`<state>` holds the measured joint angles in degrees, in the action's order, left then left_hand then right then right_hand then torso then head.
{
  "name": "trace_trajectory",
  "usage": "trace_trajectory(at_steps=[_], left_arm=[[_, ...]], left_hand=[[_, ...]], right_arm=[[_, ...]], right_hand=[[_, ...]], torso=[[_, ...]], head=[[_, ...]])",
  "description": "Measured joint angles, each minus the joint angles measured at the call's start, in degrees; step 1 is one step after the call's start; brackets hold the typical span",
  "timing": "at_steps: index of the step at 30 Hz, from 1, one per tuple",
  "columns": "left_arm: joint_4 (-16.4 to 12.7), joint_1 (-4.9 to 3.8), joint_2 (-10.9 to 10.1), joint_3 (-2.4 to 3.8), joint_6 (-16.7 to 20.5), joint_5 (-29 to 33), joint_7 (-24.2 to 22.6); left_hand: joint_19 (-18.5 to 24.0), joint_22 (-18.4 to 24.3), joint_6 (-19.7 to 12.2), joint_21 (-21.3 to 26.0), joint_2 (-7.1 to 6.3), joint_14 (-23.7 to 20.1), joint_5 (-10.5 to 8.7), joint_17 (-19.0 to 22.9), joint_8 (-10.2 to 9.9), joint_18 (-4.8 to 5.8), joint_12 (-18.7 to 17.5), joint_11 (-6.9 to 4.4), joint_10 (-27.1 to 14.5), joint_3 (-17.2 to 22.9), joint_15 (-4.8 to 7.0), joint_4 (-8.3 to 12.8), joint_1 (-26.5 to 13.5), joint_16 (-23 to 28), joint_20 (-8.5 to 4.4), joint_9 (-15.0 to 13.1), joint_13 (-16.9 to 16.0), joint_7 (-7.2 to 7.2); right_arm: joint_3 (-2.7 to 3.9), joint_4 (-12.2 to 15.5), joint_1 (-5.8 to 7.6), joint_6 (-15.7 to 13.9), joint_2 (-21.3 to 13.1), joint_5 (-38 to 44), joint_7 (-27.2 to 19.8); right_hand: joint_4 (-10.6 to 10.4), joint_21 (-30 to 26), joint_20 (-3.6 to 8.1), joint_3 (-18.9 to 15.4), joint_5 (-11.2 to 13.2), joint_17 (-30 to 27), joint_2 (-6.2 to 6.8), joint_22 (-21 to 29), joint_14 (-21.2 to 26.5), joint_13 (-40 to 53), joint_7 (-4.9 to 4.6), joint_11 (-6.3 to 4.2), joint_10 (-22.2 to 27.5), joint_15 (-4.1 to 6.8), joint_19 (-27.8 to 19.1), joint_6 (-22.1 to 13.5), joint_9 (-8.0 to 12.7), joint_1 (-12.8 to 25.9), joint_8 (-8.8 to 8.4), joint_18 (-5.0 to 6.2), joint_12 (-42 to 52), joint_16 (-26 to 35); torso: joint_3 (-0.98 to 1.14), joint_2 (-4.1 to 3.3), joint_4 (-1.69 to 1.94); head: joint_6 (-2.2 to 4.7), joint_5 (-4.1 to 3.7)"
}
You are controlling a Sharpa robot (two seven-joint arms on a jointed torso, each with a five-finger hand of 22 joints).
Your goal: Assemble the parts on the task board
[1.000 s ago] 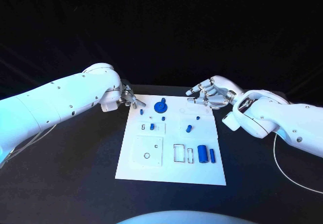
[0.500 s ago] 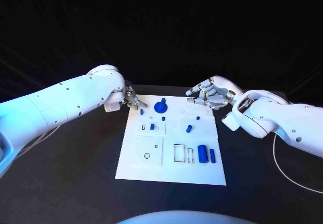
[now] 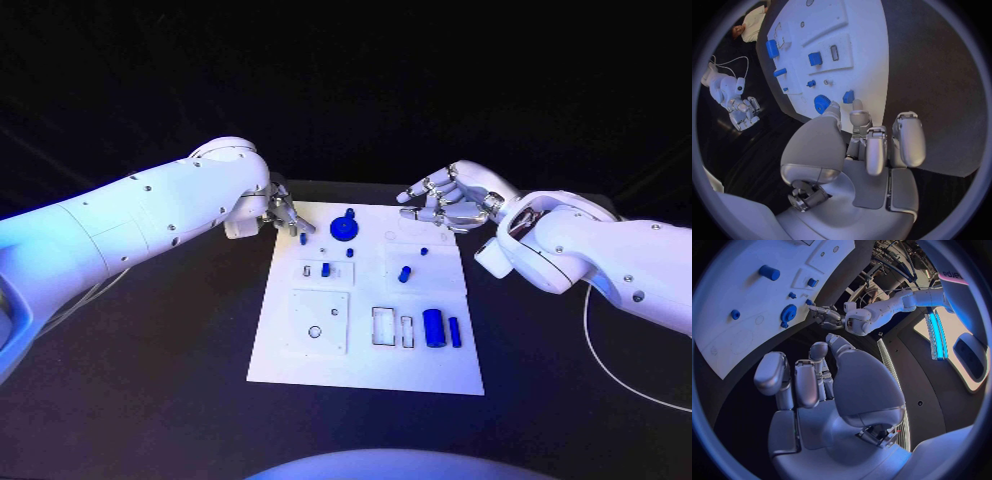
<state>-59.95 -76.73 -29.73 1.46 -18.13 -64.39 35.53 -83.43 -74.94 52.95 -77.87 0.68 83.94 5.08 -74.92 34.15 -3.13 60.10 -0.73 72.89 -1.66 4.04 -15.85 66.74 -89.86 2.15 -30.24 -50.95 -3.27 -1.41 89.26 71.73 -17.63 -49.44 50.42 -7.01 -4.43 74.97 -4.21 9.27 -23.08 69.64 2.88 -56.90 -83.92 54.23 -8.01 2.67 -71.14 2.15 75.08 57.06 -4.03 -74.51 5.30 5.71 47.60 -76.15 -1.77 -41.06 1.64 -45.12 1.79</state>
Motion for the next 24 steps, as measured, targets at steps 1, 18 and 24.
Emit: trace_trajectory(at_steps=[1,18,24], left_arm=[[0.1,0.0,0.0,0.0,-0.2,0.0,0.0],[0.8,0.1,0.7,-0.07,-1.2,0.1,0.0],[0.8,0.12,0.8,-0.09,-1.2,0.2,0.0]], left_hand=[[0.0,0.0,0.0,0.0,0.28,-0.1,0.0,0.0,0.2,0.0,0.0,0.0,0.0,-0.2,0.06,0.2,0.3,0.0,0.0,-0.2,0.0,0.0],[-0.2,0.0,0.2,-0.2,0.69,0.1,0.0,0.0,1.1,0.0,0.3,-0.37,0.4,-0.3,0.26,0.3,1.1,0.0,-0.21,-1.1,-0.3,0.2],[-0.2,0.0,0.2,-0.2,0.69,0.1,0.0,0.0,1.1,0.0,0.5,-0.41,0.4,-0.3,0.26,0.3,1.1,0.0,-0.21,-1.3,-0.5,0.2]], right_arm=[[0.0,0.0,0.0,0.0,0.0,0.0,0.0],[0.0,0.0,-0.01,0.1,0.1,0.0,0.0],[-0.01,0.0,-0.01,0.2,0.2,0.0,0.0]], right_hand=[[0.0,0.0,0.0,0.0,0.0,0.0,0.0,0.0,0.0,0.0,0.0,0.0,0.0,0.0,0.0,0.0,0.0,0.0,0.0,0.0,0.0,0.0],[0.0,0.0,0.0,0.0,0.0,0.0,0.0,0.0,0.0,0.0,0.0,0.0,0.0,0.0,0.0,0.0,0.0,0.0,0.0,0.0,0.0,0.0],[0.0,0.0,0.0,0.0,0.0,0.0,0.0,0.0,0.0,0.0,0.0,0.01,0.0,0.0,0.0,0.0,0.0,0.0,0.0,0.0,0.0,0.0]], torso=[[0.0,0.01,0.0],[0.03,0.01,0.0],[0.03,0.01,0.0]], head=[[-0.01,0.0],[-0.28,0.03],[-0.2,0.13]])
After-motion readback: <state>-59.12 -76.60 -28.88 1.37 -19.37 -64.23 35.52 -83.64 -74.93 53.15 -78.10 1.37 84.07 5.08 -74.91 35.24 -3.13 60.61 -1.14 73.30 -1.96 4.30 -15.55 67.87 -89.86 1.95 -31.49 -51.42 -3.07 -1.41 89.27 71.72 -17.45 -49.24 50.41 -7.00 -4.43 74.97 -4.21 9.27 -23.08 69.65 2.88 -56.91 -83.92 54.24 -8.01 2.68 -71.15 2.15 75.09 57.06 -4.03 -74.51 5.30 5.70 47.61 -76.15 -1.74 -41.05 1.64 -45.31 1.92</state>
